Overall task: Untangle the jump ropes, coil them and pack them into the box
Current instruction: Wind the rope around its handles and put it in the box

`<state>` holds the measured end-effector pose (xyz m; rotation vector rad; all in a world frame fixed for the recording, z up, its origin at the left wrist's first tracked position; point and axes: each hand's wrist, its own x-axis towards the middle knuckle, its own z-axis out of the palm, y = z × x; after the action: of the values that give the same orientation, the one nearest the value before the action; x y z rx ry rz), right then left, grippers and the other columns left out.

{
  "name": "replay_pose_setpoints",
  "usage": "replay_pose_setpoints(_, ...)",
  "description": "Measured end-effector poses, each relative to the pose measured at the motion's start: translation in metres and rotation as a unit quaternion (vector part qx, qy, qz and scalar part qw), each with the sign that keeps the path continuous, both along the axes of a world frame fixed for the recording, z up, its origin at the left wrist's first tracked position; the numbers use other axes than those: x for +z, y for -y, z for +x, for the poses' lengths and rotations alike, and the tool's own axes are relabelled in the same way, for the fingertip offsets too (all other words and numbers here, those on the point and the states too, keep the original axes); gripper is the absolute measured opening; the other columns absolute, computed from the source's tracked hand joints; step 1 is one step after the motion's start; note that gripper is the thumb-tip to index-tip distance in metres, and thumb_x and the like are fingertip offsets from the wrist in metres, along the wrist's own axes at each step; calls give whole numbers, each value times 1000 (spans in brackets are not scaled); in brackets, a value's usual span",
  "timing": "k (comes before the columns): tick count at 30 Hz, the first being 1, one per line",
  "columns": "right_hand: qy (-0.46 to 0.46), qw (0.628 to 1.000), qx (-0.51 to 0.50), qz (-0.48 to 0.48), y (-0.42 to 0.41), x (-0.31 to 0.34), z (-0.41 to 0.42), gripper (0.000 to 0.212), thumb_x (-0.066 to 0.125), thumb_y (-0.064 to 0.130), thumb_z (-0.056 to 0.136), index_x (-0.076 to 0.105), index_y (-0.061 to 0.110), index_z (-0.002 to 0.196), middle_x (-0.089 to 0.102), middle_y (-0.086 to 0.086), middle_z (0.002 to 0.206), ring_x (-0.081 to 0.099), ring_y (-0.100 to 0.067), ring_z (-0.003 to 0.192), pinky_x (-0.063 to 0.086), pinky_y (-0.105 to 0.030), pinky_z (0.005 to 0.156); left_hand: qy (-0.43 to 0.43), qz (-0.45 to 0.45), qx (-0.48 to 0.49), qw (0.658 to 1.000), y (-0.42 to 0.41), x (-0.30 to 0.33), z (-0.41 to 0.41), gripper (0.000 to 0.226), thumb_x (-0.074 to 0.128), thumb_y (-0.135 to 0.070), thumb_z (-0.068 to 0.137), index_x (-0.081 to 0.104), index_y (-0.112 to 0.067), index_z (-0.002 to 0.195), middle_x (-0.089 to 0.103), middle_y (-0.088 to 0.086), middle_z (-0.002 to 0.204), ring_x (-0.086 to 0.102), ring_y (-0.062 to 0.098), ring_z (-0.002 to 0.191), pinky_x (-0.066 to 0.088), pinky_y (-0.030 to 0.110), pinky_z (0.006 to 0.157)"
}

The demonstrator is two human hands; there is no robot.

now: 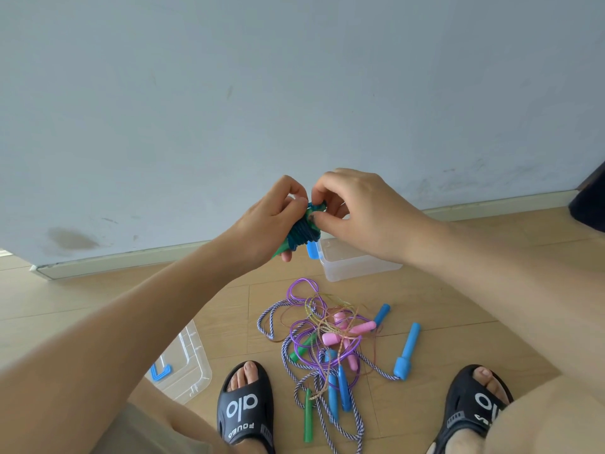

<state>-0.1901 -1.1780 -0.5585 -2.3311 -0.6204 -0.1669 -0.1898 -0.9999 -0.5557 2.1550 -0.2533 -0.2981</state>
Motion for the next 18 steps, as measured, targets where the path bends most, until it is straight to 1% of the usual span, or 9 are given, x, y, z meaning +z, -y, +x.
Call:
replay_pose_setpoints(2,21,999,-6,-40,-1,-1,1,11,65,18,88,61,14,98,52,3,94,60,-18,80,49,-35,76,6,8,8,1000,0,-1,1,13,35,-30,104,45,-22,100,64,8,95,61,26,56,43,22,51)
replay_pose_setpoints(4,26,997,-16,-69,-1,-2,3,13,66,19,88,60,14,98,50,0,98,58,-22,81,47,-34,73,12,20,4,1000,0,-2,1,15,33,-34,104,44,-24,100,63,5,92,61,23,56,43,24,55)
replay_pose_setpoints(5,14,997,-23,-69,0,-2,4,12,67,19,88,60,14,97,49,-1,99,59,-21,80,46,-32,72,17,27,-2,999,0,-3,0,15,33,-35,104,44,-25,100,63,4,90,60,22,55,44,25,57)
replay_pose_setpoints(7,-23,998,-34,-54,1,-1,6,10,68,18,87,61,15,94,50,0,99,62,-16,80,47,-27,72,28,35,-18,999,0,-6,-1,16,33,-37,104,43,-25,100,61,2,86,59,22,55,48,32,63)
replay_pose_setpoints(8,-40,997,-37,-46,2,-2,6,9,69,17,86,62,16,92,51,0,99,63,-15,81,50,-28,74,31,36,-25,999,0,-7,-1,16,34,-37,104,43,-25,100,61,2,85,58,22,55,50,35,65)
replay_pose_setpoints(10,-63,997,-42,-29,4,-2,7,8,70,15,86,63,17,86,52,0,97,65,-15,81,54,-30,73,35,36,-38,998,0,-7,-2,16,35,-38,104,43,-25,101,61,-1,87,58,21,55,51,37,68)
replay_pose_setpoints(13,-78,996,-47,-20,5,-1,7,9,69,14,87,64,15,80,52,-2,97,67,-14,76,55,-22,64,46,54,-76,995,-3,-8,-3,16,44,-41,101,41,-27,107,63,-6,93,55,16,55,52,33,67)
replay_pose_setpoints(16,-85,995,-41,-35,5,0,7,13,66,12,89,64,14,76,52,-3,98,68,-15,76,56,-26,68,54,61,-107,991,-4,-11,-3,28,60,-33,95,38,-27,112,63,-3,97,52,15,55,52,35,65)
replay_pose_setpoints(18,-92,994,-28,-52,7,3,7,13,64,13,90,64,12,77,52,-3,99,69,-14,75,56,-30,73,50,52,-114,991,-5,-12,-3,32,61,-30,96,36,-27,115,64,-1,96,52,17,55,52,35,64)
